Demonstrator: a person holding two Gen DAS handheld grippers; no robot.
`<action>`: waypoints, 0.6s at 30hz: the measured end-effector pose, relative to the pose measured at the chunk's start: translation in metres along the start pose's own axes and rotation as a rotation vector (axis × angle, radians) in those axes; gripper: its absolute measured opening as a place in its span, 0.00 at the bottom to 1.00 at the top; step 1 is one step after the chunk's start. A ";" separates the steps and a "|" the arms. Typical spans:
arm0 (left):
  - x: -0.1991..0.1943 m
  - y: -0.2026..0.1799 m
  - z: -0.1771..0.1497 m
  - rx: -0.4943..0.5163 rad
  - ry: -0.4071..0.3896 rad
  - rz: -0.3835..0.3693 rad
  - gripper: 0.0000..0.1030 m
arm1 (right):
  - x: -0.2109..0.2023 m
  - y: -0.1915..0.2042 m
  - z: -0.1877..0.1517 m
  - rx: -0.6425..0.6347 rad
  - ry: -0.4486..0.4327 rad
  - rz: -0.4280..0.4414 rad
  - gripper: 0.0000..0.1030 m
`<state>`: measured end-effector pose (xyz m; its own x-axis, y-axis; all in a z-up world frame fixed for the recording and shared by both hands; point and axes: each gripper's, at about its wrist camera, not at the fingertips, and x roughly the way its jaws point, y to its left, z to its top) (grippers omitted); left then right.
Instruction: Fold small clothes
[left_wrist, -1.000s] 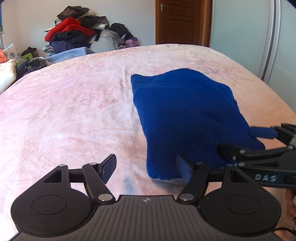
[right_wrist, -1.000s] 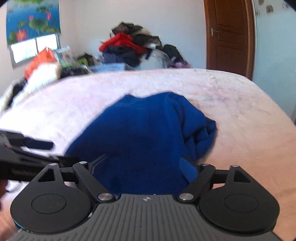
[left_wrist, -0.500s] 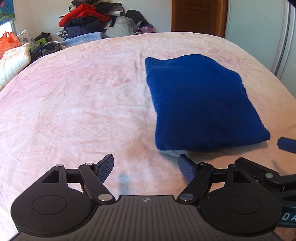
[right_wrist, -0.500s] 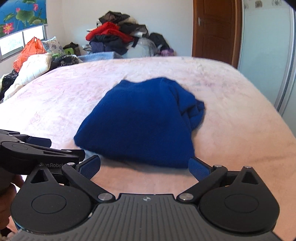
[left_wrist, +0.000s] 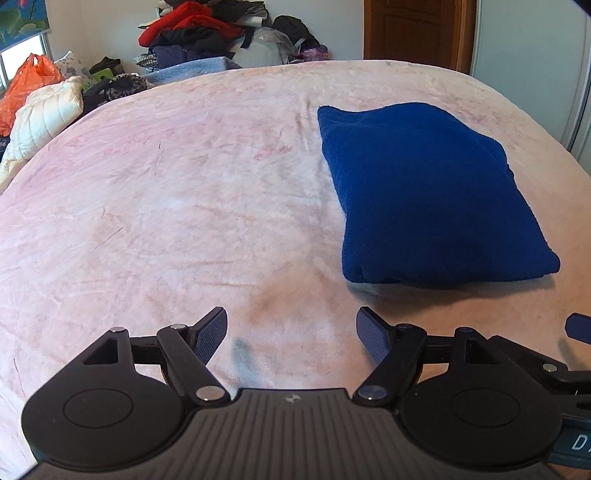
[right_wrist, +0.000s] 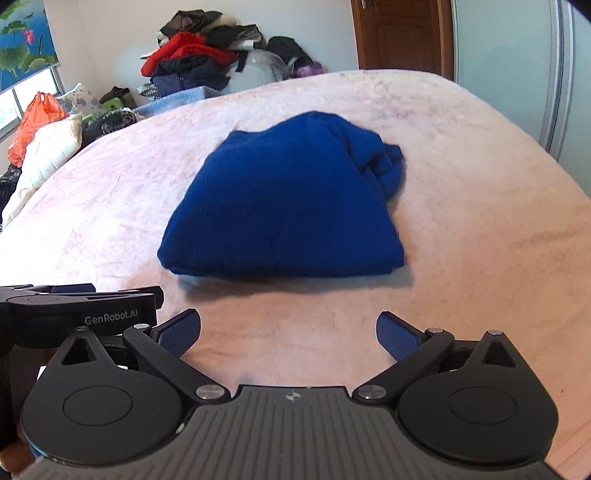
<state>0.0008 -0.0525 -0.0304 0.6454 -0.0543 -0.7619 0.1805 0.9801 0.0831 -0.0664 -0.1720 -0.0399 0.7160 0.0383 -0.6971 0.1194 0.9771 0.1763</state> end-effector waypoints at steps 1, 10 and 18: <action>0.000 0.001 -0.001 0.000 0.003 0.001 0.75 | 0.001 0.001 -0.001 -0.010 -0.002 -0.009 0.99; 0.006 0.005 -0.004 -0.021 0.044 -0.021 0.75 | 0.000 -0.002 -0.003 -0.039 -0.019 -0.041 0.99; 0.007 0.006 -0.005 -0.034 0.057 -0.019 0.75 | -0.002 -0.006 -0.004 -0.046 -0.017 -0.017 0.99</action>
<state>0.0026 -0.0455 -0.0385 0.5989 -0.0626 -0.7984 0.1658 0.9850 0.0471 -0.0709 -0.1768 -0.0426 0.7261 0.0188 -0.6873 0.0996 0.9862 0.1323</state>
